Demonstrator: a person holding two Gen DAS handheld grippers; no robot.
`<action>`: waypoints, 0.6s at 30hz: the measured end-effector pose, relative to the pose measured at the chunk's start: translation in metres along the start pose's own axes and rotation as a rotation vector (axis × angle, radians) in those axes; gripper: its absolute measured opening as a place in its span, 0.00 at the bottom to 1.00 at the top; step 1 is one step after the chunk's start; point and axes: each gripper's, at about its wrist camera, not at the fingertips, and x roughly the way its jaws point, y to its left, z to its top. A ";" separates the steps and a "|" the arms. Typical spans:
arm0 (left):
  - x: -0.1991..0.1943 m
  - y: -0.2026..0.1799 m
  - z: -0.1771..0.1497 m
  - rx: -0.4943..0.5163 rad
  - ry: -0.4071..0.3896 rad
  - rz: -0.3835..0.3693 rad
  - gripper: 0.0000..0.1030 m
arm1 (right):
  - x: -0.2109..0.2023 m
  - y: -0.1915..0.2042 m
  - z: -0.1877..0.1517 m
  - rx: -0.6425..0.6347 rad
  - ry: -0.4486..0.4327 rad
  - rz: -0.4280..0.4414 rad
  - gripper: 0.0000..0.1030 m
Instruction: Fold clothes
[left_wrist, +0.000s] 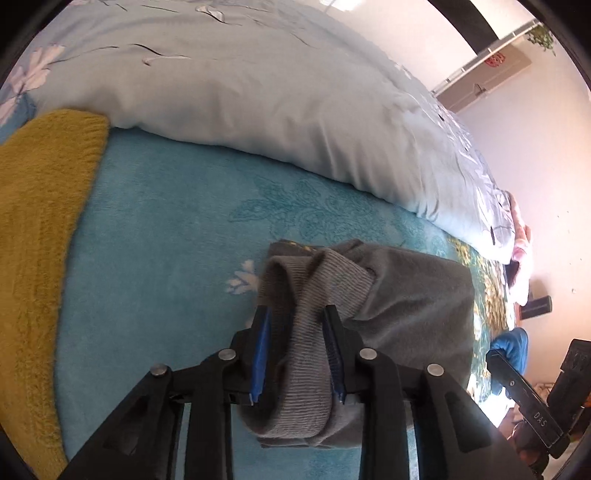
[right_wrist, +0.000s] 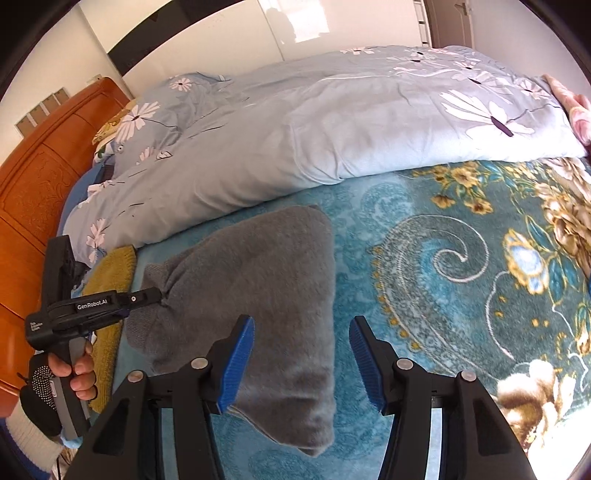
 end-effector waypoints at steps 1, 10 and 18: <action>-0.009 -0.003 -0.001 0.020 -0.021 0.011 0.31 | 0.003 0.004 0.002 -0.019 0.005 -0.001 0.38; 0.015 -0.063 0.001 0.353 0.010 0.031 0.33 | 0.035 0.023 0.020 -0.121 0.045 -0.013 0.13; 0.055 -0.041 -0.001 0.301 0.071 0.044 0.33 | 0.087 0.000 0.021 -0.116 0.179 -0.055 0.10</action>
